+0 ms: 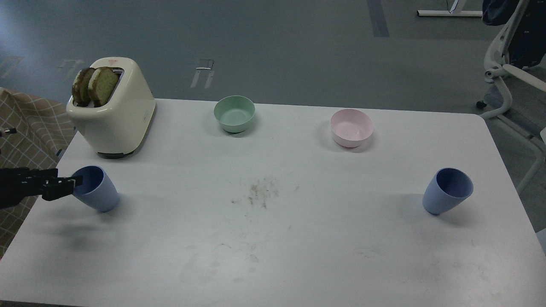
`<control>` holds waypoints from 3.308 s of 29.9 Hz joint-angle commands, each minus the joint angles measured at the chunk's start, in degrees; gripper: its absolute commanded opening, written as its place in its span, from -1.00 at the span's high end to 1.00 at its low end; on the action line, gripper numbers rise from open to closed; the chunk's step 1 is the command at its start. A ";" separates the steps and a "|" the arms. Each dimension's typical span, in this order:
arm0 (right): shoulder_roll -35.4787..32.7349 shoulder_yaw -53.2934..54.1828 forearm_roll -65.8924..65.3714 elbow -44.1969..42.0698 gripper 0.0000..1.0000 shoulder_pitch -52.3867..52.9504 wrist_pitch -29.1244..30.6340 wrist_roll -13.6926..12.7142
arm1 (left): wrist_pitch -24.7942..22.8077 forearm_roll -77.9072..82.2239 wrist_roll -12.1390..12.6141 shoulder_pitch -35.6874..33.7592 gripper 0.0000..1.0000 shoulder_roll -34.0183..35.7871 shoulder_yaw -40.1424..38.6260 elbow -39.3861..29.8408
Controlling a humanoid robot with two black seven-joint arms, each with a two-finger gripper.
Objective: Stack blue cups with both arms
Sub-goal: 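Reach the left hand to the blue cup nearest it and grasp it, then lift the blue cup and set it upright at the table center, then release the cup and raise the left arm back up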
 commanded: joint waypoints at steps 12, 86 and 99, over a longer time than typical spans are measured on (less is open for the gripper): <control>0.32 0.03 0.00 0.59 -1.00 -0.85 0.00 0.00 | 0.14 -0.20 -0.13 -0.05 1.00 -1.82 -0.12 0.47; -4.16 7.41 0.08 0.67 -1.00 -7.44 0.00 0.08 | -16.30 11.49 2.11 -33.63 -0.54 -50.86 8.94 10.84; -9.59 6.62 -1.06 8.11 -1.00 -13.57 0.00 0.00 | -16.21 -7.62 2.11 -37.41 -0.93 -45.95 -0.70 10.67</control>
